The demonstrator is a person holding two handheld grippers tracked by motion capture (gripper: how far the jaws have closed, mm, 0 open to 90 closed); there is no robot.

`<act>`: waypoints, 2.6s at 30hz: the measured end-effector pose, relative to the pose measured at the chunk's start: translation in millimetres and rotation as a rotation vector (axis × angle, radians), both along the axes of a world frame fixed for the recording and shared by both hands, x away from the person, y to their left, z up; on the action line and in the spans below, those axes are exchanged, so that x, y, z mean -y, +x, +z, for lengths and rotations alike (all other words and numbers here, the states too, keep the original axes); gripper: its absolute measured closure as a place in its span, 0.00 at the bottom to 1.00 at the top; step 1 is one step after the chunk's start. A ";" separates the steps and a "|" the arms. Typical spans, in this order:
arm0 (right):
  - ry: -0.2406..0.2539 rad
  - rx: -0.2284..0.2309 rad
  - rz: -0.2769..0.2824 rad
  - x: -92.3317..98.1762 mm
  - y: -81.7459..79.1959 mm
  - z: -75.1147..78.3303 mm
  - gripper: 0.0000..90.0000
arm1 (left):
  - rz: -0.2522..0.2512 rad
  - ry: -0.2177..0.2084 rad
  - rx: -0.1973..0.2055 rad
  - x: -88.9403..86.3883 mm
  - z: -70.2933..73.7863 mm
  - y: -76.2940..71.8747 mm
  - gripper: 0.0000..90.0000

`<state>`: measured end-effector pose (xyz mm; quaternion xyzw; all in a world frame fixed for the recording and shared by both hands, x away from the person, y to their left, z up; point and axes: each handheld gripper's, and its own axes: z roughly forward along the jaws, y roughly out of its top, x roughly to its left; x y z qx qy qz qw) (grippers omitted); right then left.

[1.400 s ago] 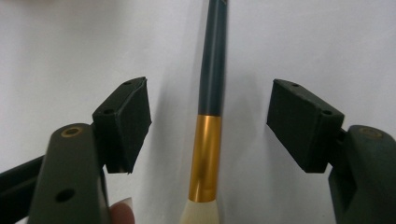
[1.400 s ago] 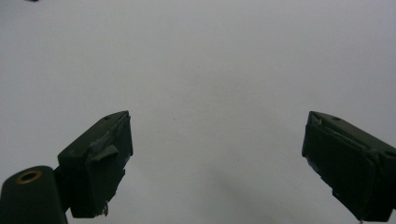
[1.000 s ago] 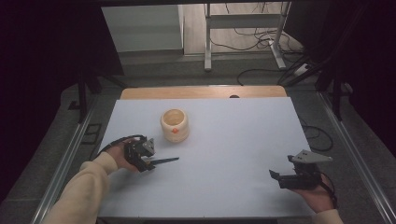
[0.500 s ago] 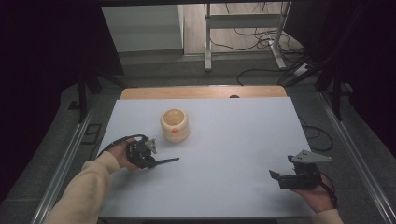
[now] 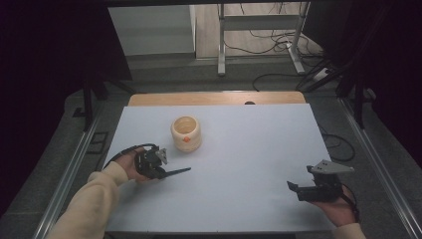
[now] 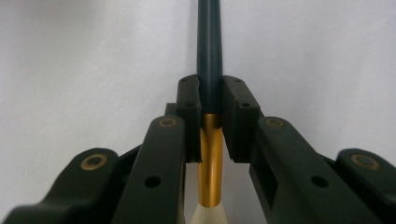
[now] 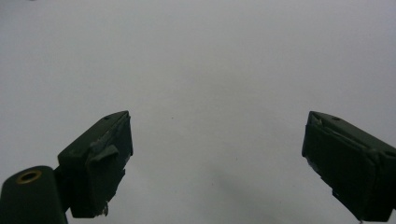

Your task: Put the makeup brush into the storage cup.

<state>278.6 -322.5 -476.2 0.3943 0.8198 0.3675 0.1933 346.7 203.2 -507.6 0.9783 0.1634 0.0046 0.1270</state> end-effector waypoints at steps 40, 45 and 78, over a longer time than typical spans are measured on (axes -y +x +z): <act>0.031 0.038 -0.003 0.4 -1.0 5.0 0.11 | -0.033 -0.017 0.074 6.6 49.0 -9.4 0.88; 0.044 0.058 0.007 -0.5 0.5 6.0 0.11 | -0.024 -0.022 0.068 6.0 50.3 -6.4 0.88; 0.035 0.071 0.081 -16.0 6.7 8.6 0.11 | -0.020 -0.031 0.098 37.9 66.3 -22.4 0.88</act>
